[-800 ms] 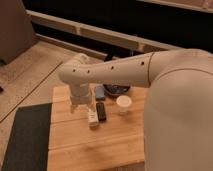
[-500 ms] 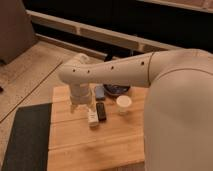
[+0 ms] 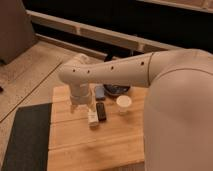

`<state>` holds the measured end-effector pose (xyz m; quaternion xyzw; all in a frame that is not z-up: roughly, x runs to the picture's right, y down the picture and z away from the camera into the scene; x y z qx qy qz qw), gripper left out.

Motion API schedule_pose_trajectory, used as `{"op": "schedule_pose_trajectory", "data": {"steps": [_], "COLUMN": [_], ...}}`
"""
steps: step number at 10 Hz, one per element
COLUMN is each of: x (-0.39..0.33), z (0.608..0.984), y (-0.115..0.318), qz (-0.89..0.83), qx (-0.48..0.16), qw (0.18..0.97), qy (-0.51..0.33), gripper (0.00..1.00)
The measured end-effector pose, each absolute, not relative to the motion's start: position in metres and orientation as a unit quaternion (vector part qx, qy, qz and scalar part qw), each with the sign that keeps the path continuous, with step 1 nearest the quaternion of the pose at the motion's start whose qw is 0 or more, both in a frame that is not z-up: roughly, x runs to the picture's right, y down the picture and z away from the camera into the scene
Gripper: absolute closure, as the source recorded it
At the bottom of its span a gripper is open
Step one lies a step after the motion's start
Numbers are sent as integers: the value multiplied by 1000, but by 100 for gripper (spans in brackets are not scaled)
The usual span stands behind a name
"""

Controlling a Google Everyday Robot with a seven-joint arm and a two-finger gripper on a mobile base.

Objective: Stand the bottle upright

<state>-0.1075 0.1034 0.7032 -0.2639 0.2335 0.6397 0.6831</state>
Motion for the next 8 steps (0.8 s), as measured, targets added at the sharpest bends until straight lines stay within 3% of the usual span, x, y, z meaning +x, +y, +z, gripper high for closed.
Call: {"op": "schedule_pose_trajectory", "data": {"steps": [6,8], "x": [-108,-108], "z": [704,716], "y": [102,82], "qz": [639,632], "qx": [-263,-250], "qw": [684,703], "qy": [232,208], "gripper": [35,35]}}
